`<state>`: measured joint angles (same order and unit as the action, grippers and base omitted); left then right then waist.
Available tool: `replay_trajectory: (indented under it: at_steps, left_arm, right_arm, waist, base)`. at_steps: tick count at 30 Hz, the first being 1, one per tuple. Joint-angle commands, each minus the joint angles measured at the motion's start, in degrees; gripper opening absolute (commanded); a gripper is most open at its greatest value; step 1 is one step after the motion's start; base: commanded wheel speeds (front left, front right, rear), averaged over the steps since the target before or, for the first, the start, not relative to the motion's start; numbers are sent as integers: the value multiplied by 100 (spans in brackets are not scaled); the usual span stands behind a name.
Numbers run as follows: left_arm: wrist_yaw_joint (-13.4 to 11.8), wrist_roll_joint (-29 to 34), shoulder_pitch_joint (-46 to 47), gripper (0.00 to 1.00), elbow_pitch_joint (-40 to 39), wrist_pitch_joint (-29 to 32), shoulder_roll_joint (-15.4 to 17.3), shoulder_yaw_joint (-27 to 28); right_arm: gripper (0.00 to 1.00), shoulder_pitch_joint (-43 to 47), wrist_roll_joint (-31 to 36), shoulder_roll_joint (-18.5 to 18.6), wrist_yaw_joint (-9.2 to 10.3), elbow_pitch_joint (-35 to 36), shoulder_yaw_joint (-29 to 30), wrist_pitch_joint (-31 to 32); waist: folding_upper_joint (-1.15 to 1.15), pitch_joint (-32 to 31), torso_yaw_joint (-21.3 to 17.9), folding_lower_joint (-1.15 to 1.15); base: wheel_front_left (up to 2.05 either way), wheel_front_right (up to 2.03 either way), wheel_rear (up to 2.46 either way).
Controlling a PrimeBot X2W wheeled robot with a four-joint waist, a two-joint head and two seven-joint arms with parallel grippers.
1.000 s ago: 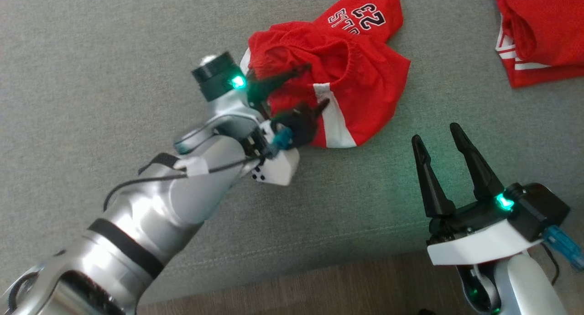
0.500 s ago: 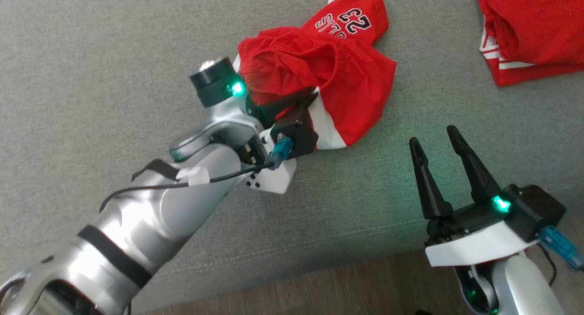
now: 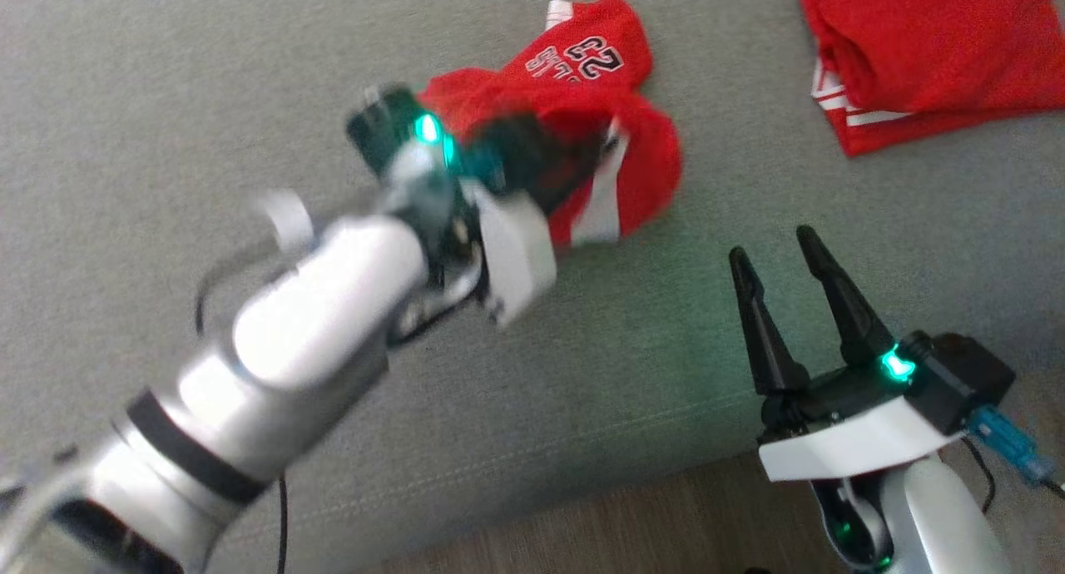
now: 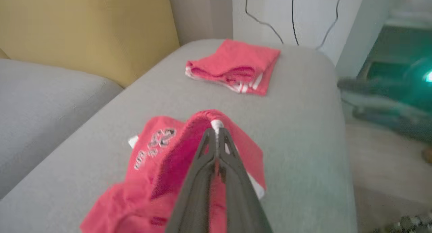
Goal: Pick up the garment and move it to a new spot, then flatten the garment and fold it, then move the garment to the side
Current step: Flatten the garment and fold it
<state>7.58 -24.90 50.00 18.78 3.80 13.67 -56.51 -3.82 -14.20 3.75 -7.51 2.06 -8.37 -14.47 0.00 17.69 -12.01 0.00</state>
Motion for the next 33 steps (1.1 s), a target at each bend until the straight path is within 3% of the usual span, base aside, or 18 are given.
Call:
replay_trajectory:
  at_steps: [1,6,10,14,19,22,29,33]
  left_arm:
    - [-11,-323,653,0,-295,114,78,400]
    - [-22,-1162,1302,0,-471,430,-187,971]
    - [-129,-1180,1702,0,-558,487,-305,1147]
    - [-488,-1109,1879,0,-601,482,-302,1370]
    - [-977,-1224,1198,0,-565,723,28,1479]
    - [-1087,-1506,408,0,-734,716,313,1561]
    - [-1362,-1707,-1390,0,-1108,52,1006,1708]
    - [-1531,-1671,-1921,0,-1070,-452,1147,1833]
  right_arm:
    - [100,-196,-66,-48,2,166,-133,-52]
    - [100,-138,-86,-80,2,99,-124,-52]
    - [100,-92,-131,-84,2,104,-103,-52]
    - [100,-40,-123,-86,2,137,-21,-52]
    - [100,87,-26,-86,2,160,5,-52]
    - [100,150,18,-87,2,161,11,-52]
    - [100,208,-217,8,2,-20,84,-52]
    - [100,-9,-546,267,2,-504,112,-52]
  waist:
    - [0,-82,-89,0]
    - [0,-280,-145,0]
    - [0,-386,-105,0]
    - [0,-506,41,0]
    - [0,-582,247,0]
    - [0,-565,318,0]
    - [0,-371,569,0]
    - [0,-259,753,0]
  base:
    - [0,0,0]
    - [0,0,0]
    - [0,0,0]
    - [0,0,0]
    - [0,0,0]
    - [0,0,0]
    - [0,0,0]
    - [0,0,0]
